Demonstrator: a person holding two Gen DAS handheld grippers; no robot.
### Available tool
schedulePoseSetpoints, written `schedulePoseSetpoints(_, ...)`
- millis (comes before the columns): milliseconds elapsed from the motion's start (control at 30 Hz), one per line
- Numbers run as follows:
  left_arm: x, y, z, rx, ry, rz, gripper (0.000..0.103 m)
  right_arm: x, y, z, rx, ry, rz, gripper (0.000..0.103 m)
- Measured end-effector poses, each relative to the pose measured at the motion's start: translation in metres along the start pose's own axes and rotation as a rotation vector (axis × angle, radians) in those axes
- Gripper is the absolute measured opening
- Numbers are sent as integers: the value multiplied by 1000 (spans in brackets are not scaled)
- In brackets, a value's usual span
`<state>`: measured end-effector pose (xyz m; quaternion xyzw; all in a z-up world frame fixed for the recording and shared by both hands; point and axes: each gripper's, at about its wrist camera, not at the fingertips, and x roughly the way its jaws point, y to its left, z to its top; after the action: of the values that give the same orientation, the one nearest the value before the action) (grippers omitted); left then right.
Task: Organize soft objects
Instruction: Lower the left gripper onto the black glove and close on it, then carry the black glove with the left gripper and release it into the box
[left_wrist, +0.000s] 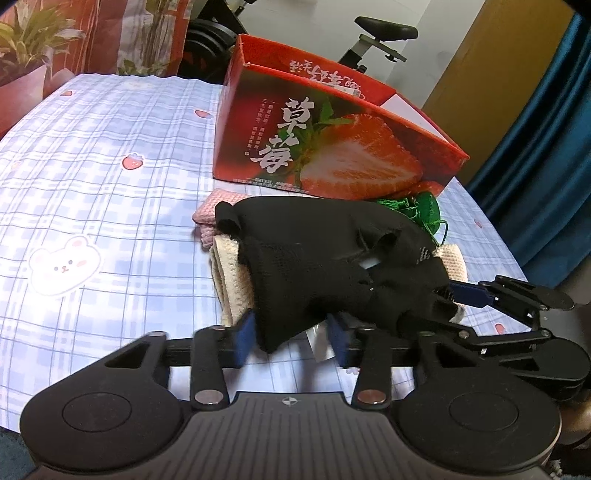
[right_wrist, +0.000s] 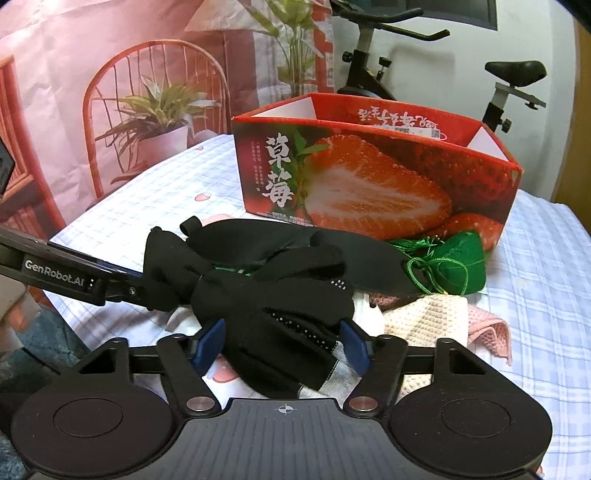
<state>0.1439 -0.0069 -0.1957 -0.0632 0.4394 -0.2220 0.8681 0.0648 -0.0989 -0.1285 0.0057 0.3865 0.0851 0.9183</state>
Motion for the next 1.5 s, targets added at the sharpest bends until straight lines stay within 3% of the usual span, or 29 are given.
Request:
schedulePoseSetpoints(67, 0, -1, 0, 8, 0, 0, 25, -1, -1, 0, 3, -4, 4, 47)
schedulePoseSetpoints(267, -5, -3, 3, 23, -29, -12, 21, -7, -6, 4, 23, -29, 22, 26)
schedulePoseSetpoints(367, -11, -4, 5, 28, -52, -19, 20, -12, -7, 8, 25, -53, 28, 20)
schedulePoseSetpoints(767, -45, -22, 24, 92, -176, -12, 20, -40, -4, 36, -13, -185, 26, 18)
schedulePoseSetpoints(1033, -47, -26, 46, 107, -189, -7, 20, -42, -7, 62, -38, -216, 20, 18)
schedulePoseSetpoints(1267, -46, -27, 97, 111, -223, -14, 20, -36, -26, 113, -27, -242, 33, 18)
schedulePoseSetpoints(1500, -21, -26, 163, 86, -243, -15, 20, -15, -53, 172, -54, -260, -12, 18)
